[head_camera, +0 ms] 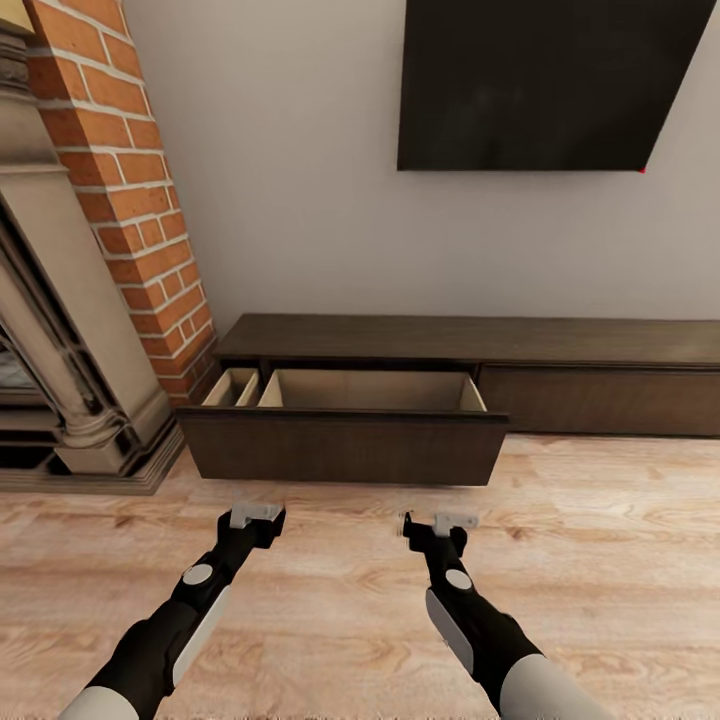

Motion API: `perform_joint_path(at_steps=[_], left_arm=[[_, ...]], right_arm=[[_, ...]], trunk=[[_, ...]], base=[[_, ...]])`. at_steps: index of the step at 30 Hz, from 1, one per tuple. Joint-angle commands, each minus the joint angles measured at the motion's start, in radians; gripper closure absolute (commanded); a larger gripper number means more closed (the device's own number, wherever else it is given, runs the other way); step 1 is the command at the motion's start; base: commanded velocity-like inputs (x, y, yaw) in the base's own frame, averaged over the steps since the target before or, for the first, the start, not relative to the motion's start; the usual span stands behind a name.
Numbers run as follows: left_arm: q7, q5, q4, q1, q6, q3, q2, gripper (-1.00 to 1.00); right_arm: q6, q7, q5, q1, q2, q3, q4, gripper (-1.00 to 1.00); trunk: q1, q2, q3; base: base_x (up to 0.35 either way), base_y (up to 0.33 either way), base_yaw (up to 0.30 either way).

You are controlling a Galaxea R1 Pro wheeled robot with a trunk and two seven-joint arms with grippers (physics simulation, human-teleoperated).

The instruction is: Place each of the two pumpkins and all three candles from the living room inside a cabinet in the living room (use any cabinet), then make sure every cabinet is closed, and position the cauldron so it is next to a table in the living room.

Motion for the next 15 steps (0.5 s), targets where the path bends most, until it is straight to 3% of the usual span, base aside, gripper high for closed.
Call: perform_joint_path(at_steps=[1,6,15], left_arm=[[0.006,0.011,-0.001,-0.001,0.004,-0.005,0.002,-1.00],[0.006,0.013,-0.001,-0.001,0.005,-0.005,0.001,-1.00],[0.008,0.016,-0.004,-0.001,0.006,-0.004,0.001,-1.00]], right_arm=[[-0.018,-0.006,-0.011,-0.001,-0.001,-0.014,0.000,-1.00],[-0.050,-0.002,-0.011,0.000,-0.002,-0.044,-0.002,-1.00],[-0.055,0.007,-0.011,0.000,-0.004,-0.051,-0.002,-1.00]], trunk=[[0.000,-0.001,-0.005],[0.001,-0.001,-0.013],[0.001,-0.001,-0.013]], base=[[0.000,0.000,0.000],[0.000,0.000,0.000],[0.011,0.000,0.000]])
